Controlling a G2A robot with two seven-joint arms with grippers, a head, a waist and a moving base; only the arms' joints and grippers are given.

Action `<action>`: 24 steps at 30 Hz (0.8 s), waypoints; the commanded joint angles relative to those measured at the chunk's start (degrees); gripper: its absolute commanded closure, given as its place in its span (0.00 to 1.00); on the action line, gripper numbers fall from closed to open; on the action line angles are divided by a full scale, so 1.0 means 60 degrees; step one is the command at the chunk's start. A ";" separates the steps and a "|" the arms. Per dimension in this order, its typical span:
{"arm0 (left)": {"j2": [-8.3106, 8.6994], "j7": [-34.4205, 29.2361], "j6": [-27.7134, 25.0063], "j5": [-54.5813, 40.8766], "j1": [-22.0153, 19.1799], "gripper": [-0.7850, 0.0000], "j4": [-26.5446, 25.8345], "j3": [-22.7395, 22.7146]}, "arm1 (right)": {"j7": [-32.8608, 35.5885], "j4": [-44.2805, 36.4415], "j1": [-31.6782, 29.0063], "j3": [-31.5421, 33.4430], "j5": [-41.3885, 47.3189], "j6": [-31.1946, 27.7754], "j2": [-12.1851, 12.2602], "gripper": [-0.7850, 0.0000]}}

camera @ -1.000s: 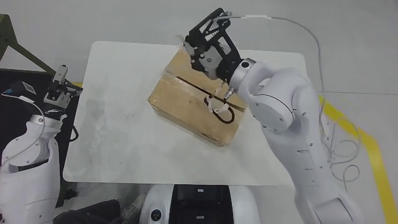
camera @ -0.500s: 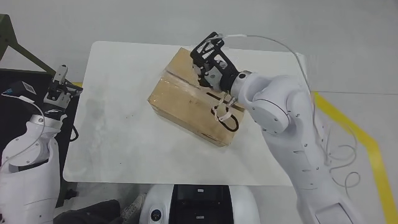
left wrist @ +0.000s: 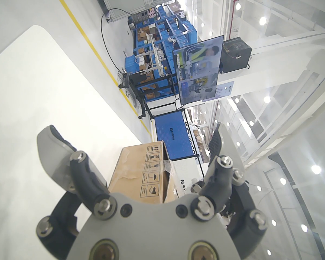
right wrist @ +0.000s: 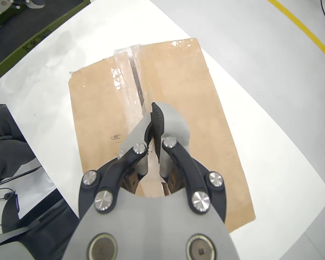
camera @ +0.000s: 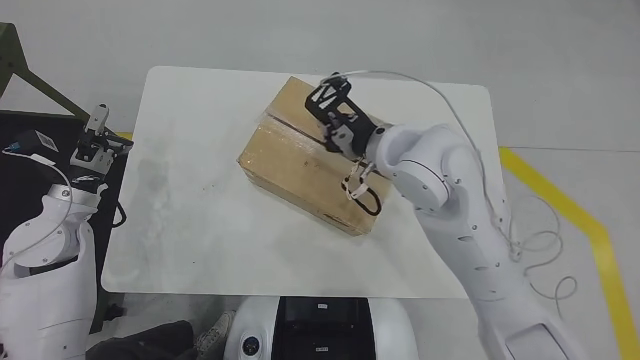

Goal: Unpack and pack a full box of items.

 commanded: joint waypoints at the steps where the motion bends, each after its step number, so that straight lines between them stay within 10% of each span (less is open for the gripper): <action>1: 0.0000 0.0000 0.0000 0.0000 0.0000 0.00 0.0000 0.0000 | 0.0102 0.0017 0.0017 -0.0044 -0.0133 0.0053 0.0010 1.00; 24: 0.0000 0.0000 0.0000 0.0000 0.0000 0.00 0.0000 0.0000 | 0.0442 -0.0561 0.0132 -0.0163 -0.1037 0.0398 0.0099 1.00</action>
